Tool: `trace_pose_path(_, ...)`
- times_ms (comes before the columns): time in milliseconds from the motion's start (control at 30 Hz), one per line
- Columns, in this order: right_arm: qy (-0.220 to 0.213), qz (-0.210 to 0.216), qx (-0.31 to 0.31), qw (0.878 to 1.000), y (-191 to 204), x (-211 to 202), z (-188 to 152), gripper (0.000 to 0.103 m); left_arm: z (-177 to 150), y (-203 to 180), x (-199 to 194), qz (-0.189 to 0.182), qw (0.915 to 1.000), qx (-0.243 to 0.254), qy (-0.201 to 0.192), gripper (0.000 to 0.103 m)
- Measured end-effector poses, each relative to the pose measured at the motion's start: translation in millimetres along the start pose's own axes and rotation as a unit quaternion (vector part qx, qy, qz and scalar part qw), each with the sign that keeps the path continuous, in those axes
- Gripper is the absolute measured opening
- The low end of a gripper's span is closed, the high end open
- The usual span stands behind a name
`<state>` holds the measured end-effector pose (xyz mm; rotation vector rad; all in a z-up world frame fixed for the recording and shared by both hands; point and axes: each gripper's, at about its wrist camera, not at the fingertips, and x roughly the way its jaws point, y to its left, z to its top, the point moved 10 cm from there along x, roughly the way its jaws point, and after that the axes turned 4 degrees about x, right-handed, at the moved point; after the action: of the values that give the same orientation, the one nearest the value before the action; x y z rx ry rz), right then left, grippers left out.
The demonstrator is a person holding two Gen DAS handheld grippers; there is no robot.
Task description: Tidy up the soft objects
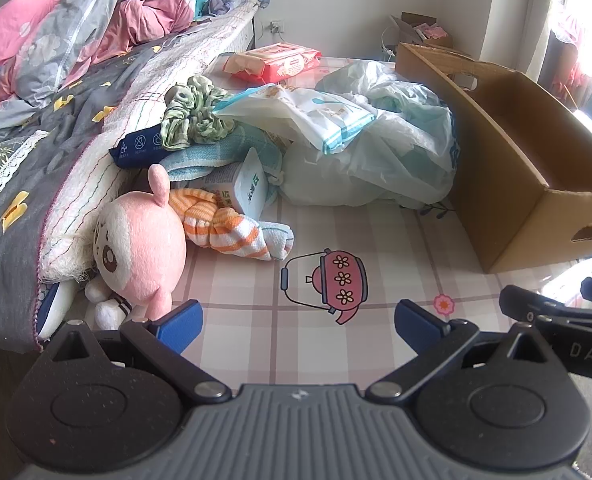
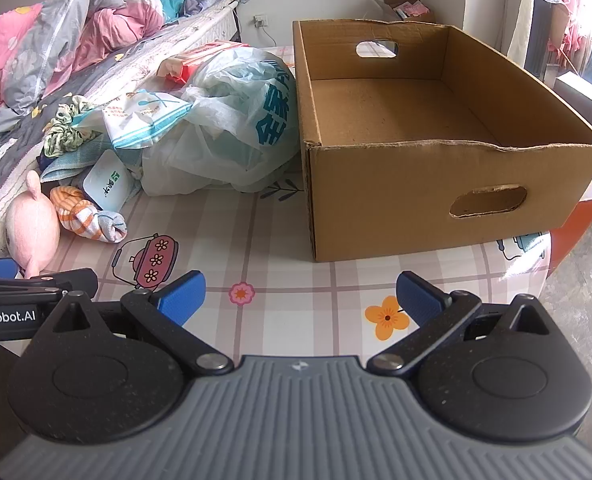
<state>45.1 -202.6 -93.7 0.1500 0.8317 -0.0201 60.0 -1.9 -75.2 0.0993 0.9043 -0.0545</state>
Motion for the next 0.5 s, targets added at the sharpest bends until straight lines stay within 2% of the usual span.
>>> trace_pose_path(500,-0.001,0.002,0.000,1.000,1.1,-0.4,1.6,0.102,1.6,1.8,-1.2,0.000,1.0000,-0.001,-0.001,0.102)
